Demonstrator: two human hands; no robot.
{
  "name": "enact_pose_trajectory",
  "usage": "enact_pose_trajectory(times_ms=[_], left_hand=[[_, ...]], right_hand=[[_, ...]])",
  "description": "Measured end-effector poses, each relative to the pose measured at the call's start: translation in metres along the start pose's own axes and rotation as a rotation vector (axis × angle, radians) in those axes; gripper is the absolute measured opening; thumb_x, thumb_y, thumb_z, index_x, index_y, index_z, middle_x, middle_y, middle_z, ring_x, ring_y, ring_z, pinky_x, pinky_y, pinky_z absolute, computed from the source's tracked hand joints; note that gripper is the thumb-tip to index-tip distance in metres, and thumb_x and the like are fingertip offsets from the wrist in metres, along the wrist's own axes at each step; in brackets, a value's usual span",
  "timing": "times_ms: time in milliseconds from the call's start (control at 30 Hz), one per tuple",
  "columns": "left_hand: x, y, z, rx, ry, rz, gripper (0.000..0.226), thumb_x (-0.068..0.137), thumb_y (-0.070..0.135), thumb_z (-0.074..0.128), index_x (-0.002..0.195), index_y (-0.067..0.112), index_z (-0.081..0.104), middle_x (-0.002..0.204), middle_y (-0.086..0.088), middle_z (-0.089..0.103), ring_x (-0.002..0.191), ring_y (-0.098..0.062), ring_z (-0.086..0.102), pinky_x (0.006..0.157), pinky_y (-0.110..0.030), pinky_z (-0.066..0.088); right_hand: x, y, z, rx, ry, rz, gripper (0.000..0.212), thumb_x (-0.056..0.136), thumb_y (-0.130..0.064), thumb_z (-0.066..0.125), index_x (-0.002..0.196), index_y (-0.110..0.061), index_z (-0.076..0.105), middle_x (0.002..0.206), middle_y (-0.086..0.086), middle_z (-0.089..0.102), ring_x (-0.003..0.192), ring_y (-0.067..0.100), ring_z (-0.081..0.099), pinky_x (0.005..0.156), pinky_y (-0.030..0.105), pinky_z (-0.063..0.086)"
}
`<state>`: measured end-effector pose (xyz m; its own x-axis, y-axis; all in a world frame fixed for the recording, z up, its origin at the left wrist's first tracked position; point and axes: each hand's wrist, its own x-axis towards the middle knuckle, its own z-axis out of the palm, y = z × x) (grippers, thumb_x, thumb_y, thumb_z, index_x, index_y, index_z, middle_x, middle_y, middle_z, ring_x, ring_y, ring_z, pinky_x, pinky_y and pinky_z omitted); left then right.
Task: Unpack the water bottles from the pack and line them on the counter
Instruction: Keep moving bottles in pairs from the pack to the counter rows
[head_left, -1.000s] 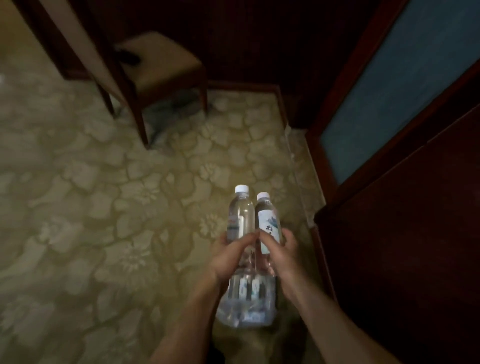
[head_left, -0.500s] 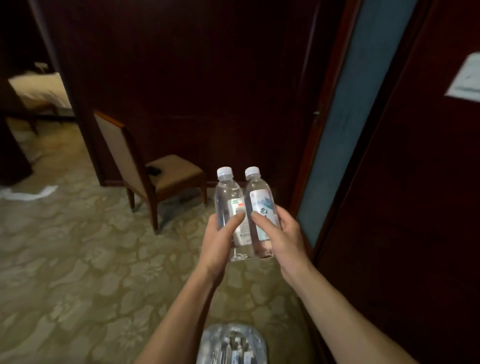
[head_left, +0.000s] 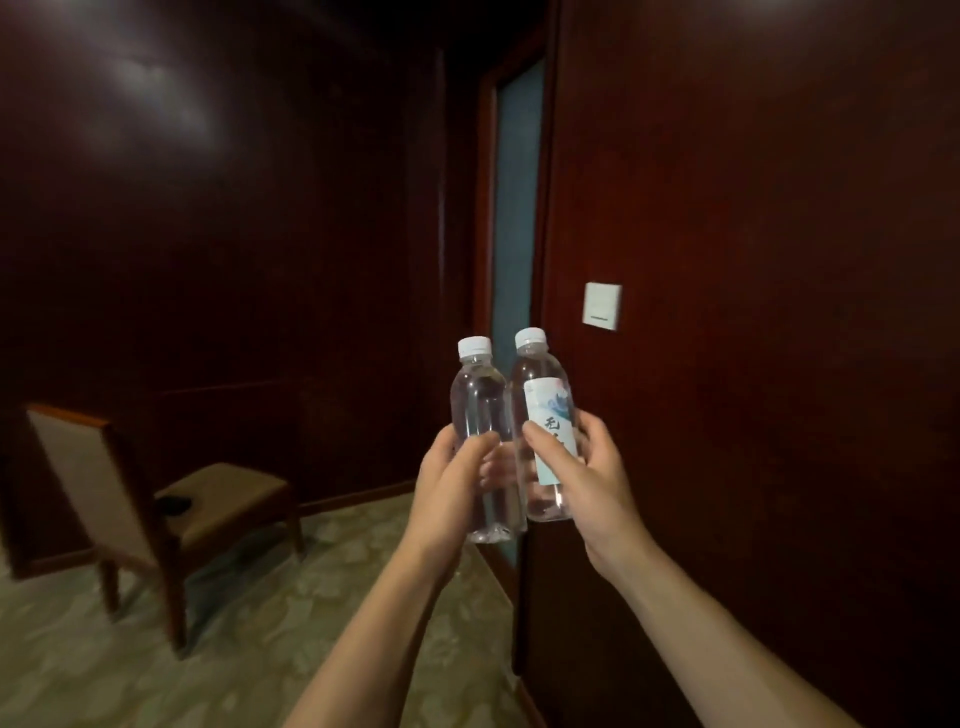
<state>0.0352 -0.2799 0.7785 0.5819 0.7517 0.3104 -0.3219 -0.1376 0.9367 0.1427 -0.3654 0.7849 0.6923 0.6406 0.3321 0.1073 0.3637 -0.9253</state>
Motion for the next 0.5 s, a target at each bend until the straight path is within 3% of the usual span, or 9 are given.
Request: enact_pose_trajectory(times_ms=[133, 233, 367, 500], left_hand=[[-0.03, 0.016, 0.034, -0.048, -0.059, 0.006, 0.044, 0.08, 0.033, 0.08, 0.115, 0.014, 0.062, 0.103, -0.007, 0.077, 0.089, -0.019, 0.077, 0.082, -0.043, 0.062], [-0.053, 0.017, 0.056, -0.137, -0.111, -0.072, 0.066, 0.066, 0.048, 0.089, 0.116, 0.015, 0.062, 0.106, -0.008, 0.076, 0.094, -0.027, 0.076, 0.086, -0.054, 0.06], [-0.082, 0.027, 0.099, -0.255, -0.214, -0.114, 0.072, 0.064, 0.056, 0.087, 0.119, 0.016, 0.064, 0.115, -0.017, 0.073, 0.099, -0.032, 0.075, 0.086, -0.058, 0.059], [-0.112, 0.047, 0.157, -0.291, -0.325, -0.06, 0.053, 0.076, 0.038, 0.082, 0.118, 0.01, 0.064, 0.104, -0.016, 0.076, 0.092, -0.032, 0.076, 0.084, -0.052, 0.061]], right_hand=[[-0.047, -0.034, -0.028, -0.061, -0.001, -0.006, 0.028, 0.095, -0.027, 0.064, 0.121, -0.023, 0.053, 0.105, 0.007, 0.072, 0.077, 0.018, 0.074, 0.057, 0.034, 0.059], [-0.078, -0.063, -0.053, -0.212, 0.011, -0.068, 0.031, 0.095, -0.032, 0.064, 0.123, -0.024, 0.053, 0.107, 0.004, 0.071, 0.087, 0.017, 0.074, 0.065, 0.032, 0.059], [-0.116, -0.098, -0.085, -0.316, 0.122, -0.142, 0.034, 0.094, -0.026, 0.065, 0.126, -0.025, 0.053, 0.108, -0.001, 0.071, 0.093, 0.009, 0.073, 0.068, 0.025, 0.058], [-0.151, -0.136, -0.136, -0.431, 0.239, -0.187, 0.039, 0.094, -0.028, 0.066, 0.129, -0.029, 0.05, 0.11, -0.007, 0.07, 0.093, 0.002, 0.071, 0.072, 0.021, 0.057]])
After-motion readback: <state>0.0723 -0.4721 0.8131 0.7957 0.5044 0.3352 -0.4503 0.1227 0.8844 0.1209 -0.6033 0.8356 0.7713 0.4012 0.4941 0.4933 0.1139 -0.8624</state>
